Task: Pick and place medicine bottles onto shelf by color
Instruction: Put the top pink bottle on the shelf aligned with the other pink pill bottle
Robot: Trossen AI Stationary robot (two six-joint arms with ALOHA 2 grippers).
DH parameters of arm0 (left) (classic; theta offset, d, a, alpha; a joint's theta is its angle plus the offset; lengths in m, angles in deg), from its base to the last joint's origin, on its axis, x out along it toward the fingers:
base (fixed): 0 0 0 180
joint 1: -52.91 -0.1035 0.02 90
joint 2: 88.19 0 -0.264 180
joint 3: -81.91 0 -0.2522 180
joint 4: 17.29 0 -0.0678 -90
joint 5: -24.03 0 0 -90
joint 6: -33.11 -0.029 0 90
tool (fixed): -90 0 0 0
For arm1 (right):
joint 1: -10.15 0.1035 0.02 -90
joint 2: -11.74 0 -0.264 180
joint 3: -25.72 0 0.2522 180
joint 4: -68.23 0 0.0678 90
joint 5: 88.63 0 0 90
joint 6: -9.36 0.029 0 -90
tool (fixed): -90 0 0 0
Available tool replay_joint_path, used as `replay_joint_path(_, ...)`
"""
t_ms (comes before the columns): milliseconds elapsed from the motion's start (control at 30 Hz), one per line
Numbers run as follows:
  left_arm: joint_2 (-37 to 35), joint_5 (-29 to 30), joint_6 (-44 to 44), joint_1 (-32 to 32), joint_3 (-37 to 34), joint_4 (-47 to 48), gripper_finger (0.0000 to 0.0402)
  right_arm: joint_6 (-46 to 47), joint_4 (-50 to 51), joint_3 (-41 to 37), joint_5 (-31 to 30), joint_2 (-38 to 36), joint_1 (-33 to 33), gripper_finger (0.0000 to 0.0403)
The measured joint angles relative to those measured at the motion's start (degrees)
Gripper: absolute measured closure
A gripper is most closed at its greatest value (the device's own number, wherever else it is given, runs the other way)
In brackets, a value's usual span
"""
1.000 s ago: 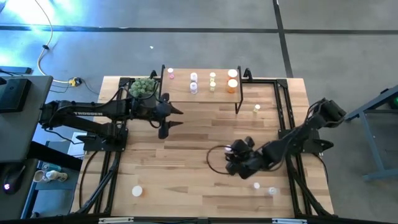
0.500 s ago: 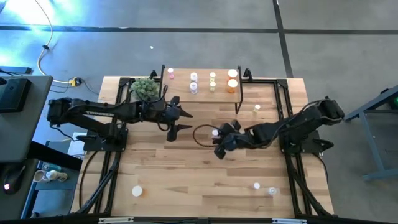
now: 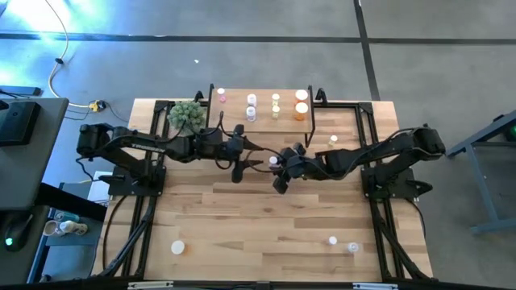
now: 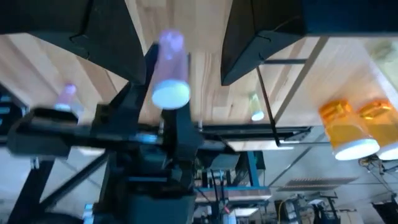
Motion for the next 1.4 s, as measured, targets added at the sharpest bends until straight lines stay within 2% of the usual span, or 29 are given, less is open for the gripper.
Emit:
replay_joint_path(300, 4.05, -0.09, 3.21, 0.0, 0.0, -7.73, 0.0202, -0.02, -0.3, -0.02, 0.0, 0.0, -2.16, 0.0312)
replay_joint_path(700, 7.95, 0.36, 3.78, -0.02, 0.08, -13.43, 0.0202, -1.7, -4.2, -0.07, 0.46, 0.0, -2.38, 0.0312)
replay_joint_path(1200, 8.14, 1.06, 5.24, -0.87, 0.09, -13.76, 0.0202, -4.48, -6.97, -0.07, 1.75, 0.0, -2.38, 0.0312)
replay_joint_path(1400, 8.14, 0.6, 5.24, -0.86, 0.09, -13.76, 0.0235, -4.48, -6.99, -0.07, 1.75, 0.0, -2.38, 0.0312)
